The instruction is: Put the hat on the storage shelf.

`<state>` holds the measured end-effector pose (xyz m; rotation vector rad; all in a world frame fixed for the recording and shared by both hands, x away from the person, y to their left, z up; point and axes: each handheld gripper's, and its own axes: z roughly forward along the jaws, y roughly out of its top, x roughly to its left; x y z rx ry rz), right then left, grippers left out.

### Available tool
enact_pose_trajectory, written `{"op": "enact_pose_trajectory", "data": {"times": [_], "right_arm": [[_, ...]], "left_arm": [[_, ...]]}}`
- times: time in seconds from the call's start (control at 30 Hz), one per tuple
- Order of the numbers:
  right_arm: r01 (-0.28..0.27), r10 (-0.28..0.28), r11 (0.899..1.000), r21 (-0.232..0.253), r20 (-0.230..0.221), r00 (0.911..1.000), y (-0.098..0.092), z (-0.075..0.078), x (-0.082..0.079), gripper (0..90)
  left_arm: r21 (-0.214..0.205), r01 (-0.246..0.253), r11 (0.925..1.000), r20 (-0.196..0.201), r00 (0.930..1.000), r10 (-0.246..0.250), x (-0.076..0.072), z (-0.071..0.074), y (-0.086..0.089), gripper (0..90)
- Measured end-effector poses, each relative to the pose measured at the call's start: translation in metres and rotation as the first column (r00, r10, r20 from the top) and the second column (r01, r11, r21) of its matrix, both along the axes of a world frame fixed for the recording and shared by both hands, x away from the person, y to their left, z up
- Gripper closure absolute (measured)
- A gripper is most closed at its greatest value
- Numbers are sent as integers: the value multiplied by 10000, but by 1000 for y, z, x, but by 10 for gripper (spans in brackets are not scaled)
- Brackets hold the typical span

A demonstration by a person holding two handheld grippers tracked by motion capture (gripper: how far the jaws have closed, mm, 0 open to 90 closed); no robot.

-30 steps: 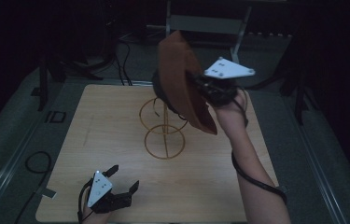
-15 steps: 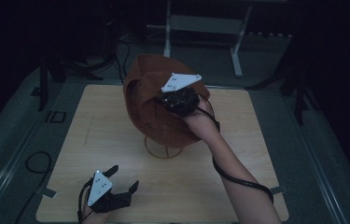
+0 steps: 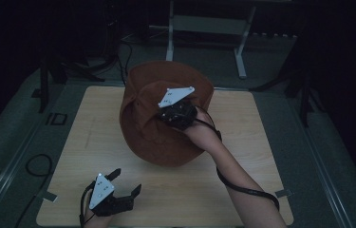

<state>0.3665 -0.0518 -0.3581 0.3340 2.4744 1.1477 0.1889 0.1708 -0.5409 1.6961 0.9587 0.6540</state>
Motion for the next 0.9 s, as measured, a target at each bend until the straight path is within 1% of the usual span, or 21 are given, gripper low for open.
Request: {"op": "enact_pose_trajectory", "data": {"times": [0.03, 0.07, 0.13, 0.2, 0.27, 0.33, 0.4, 0.43, 0.53, 0.63, 0.7, 0.77, 0.8, 0.9], "right_arm": [[-17, 16, 9999, -100, -47, 10000, 0, -2, 0, 892], [5, -5, 9998, -221, 14, 10000, 0, -4, 0, 891], [-26, 27, 9996, -297, 18, 10000, -1, -8, 0, 891], [-39, 39, 9998, -173, -23, 10000, -2, -10, 0, 885], [-47, 46, 9999, -147, -66, 10000, -3, -10, 0, 874], [-152, 152, 9999, 11, -292, 9995, -4, -9, 0, 824], [-324, 326, 9995, 70, -429, 9985, -4, -7, -2, 746], [-390, 395, 9991, 134, -398, 9984, -5, -6, -3, 723], [-418, 452, 9976, 551, -626, 9970, -9, 1, -4, 680], [-384, 433, 9958, 835, -574, 9974, -17, 8, -5, 616], [-349, 405, 9940, 1040, -519, 9978, -23, 13, -8, 550], [-305, 355, 9933, 1118, -430, 9984, -30, 18, -11, 514], [-294, 331, 9927, 1173, -302, 9990, -35, 20, -12, 492], [-190, 240, 9891, 1459, -325, 9992, -48, 24, -16, 456]], "left_arm": [[10, -2, 10000, -24, 10000, 2, 0, 0, 0, 126], [7, -2, 10000, -45, 10000, 2, 0, -1, 0, 126], [-9, 18, 10000, -39, 10000, -18, 0, -1, -1, 126], [28, 29, 10000, -45, 10000, -29, 0, -2, -1, 126], [41, 27, 10000, -96, 10000, -27, 1, -3, -1, 126], [43, 40, 10000, -114, 9999, -39, 0, -4, -1, 126], [89, 53, 9999, -141, 9999, -52, 1, -4, -1, 126], [56, 55, 10000, -109, 9999, -54, 1, -4, -1, 126], [6, 26, 10000, -139, 9999, -26, 1, -4, 0, 126], [34, -15, 10000, -141, 9999, 16, 1, -4, 0, 127], [59, -35, 10000, -144, 9999, 36, 1, -4, 0, 126], [73, -67, 10000, -128, 9999, 68, 1, -5, 1, 127], [64, -59, 10000, -144, 9999, 60, 1, -5, 1, 126], [94, -94, 9999, -123, 9999, 96, 2, -5, 1, 126]]}}
